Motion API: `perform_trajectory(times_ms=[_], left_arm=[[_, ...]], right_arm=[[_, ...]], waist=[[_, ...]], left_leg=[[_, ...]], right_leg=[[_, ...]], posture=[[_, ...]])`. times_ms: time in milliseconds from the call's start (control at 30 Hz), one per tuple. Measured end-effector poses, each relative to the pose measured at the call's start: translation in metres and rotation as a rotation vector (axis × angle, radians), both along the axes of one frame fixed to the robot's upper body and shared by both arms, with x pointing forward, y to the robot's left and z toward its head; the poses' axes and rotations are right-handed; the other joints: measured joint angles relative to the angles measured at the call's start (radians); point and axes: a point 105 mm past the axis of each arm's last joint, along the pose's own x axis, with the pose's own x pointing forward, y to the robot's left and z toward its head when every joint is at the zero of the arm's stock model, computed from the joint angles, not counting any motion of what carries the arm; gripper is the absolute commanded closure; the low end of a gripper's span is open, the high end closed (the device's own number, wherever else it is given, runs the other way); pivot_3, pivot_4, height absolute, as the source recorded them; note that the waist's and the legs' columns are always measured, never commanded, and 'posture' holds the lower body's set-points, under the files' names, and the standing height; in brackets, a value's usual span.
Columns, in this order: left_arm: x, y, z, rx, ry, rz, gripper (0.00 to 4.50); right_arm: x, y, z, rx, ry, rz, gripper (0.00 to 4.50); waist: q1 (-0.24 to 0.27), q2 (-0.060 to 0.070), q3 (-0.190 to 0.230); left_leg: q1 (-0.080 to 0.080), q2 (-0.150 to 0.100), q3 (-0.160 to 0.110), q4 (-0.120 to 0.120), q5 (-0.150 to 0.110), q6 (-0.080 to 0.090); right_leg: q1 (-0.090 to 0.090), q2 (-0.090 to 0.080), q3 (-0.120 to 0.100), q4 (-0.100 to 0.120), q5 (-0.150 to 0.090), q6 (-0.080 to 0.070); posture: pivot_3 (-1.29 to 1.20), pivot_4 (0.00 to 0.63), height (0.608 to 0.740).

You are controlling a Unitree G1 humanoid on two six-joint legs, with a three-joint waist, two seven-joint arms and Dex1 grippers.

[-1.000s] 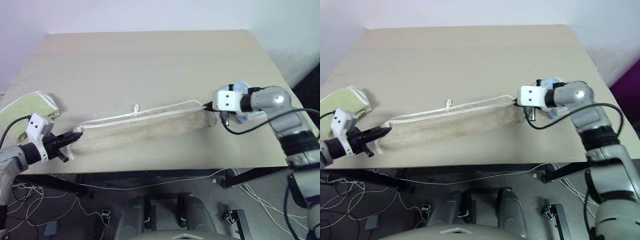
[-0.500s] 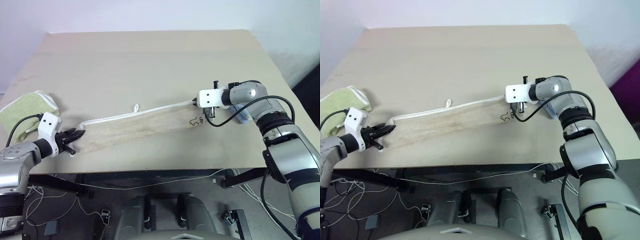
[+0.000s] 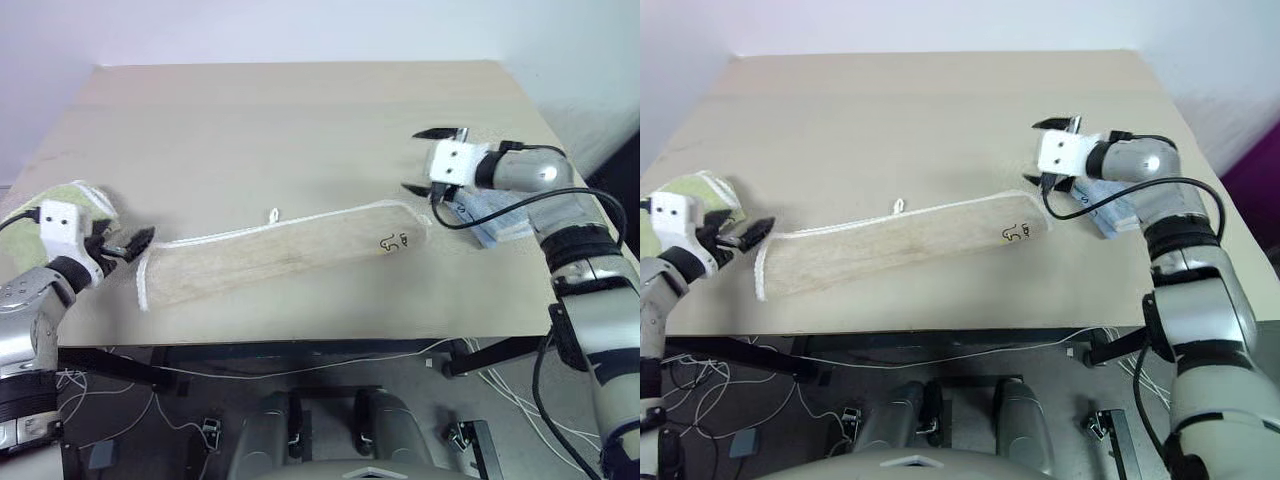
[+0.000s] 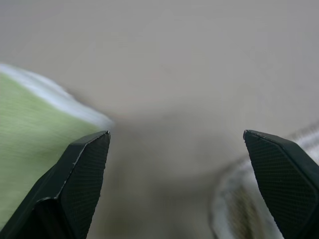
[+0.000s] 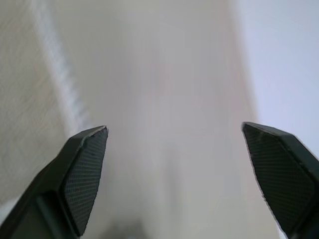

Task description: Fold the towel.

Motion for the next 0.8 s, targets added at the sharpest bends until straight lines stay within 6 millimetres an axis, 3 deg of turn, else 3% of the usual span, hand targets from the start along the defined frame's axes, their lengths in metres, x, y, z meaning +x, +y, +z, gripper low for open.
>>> perform_trajectory(times_ms=[100, 200, 333, 500, 600, 733, 800], left_arm=[[-0.007, -0.007, 0.008, 0.019, -0.034, -0.034, 0.0], [-0.012, -0.027, 0.01, 0.015, -0.05, -0.126, 0.0], [-0.016, -0.065, 0.002, 0.08, -0.037, -0.309, 0.0], [-0.026, -0.113, -0.015, 0.127, -0.011, -0.545, 0.0], [-0.032, -0.133, -0.021, 0.161, -0.007, -0.651, 0.0], [-0.036, -0.157, -0.03, 0.129, -0.006, -0.747, 0.0], [-0.037, -0.164, -0.032, 0.117, -0.004, -0.774, 0.0]], right_arm=[[-0.026, -0.014, -0.024, 0.208, 0.178, -0.039, 0.03], [-0.049, -0.022, -0.057, 0.416, 0.419, -0.12, 0.03], [-0.073, -0.021, -0.062, 0.723, 0.635, -0.215, 0.03], [-0.09, -0.017, -0.068, 1.066, 0.852, -0.334, 0.03], [-0.097, -0.013, -0.077, 1.186, 0.957, -0.4, 0.03], [-0.098, -0.001, -0.105, 1.31, 1.099, -0.518, 0.03], [-0.093, 0.001, -0.103, 1.352, 1.123, -0.541, 0.03]], waist=[[0.004, 0.0, 0.0], [0.004, 0.0, 0.0], [0.001, 0.001, -0.001], [0.002, 0.001, -0.001], [0.003, 0.001, -0.001], [0.002, 0.002, -0.001], [-0.001, 0.001, -0.002]], left_leg=[[0.003, -0.001, -0.001, 0.0, 0.0, 0.001], [0.004, -0.001, -0.002, 0.001, -0.003, 0.004], [0.004, 0.0, -0.004, 0.0, -0.005, 0.003], [0.003, 0.0, -0.004, -0.001, -0.006, 0.002], [0.003, 0.0, -0.004, -0.002, -0.006, 0.003], [0.002, 0.0, -0.003, -0.002, -0.006, 0.003], [0.002, 0.0, -0.003, -0.002, -0.006, 0.003]], right_leg=[[0.004, -0.002, -0.001, -0.001, 0.0, 0.0], [0.004, -0.003, -0.001, 0.0, 0.001, 0.001], [0.003, -0.003, 0.0, 0.0, 0.0, 0.0], [0.001, -0.004, 0.001, -0.001, -0.001, -0.004], [0.001, -0.004, 0.001, -0.001, -0.001, -0.004], [0.0, -0.004, 0.001, -0.001, -0.001, -0.004], [0.001, -0.003, 0.001, -0.001, 0.0, -0.004]], posture=[[0.0, 0.15, 0.74], [0.0, 0.15, 0.74], [0.0, 0.15, 0.74], [0.0, 0.15, 0.74], [0.0, 0.15, 0.74], [0.0, 0.15, 0.74], [0.0, 0.15, 0.74]])
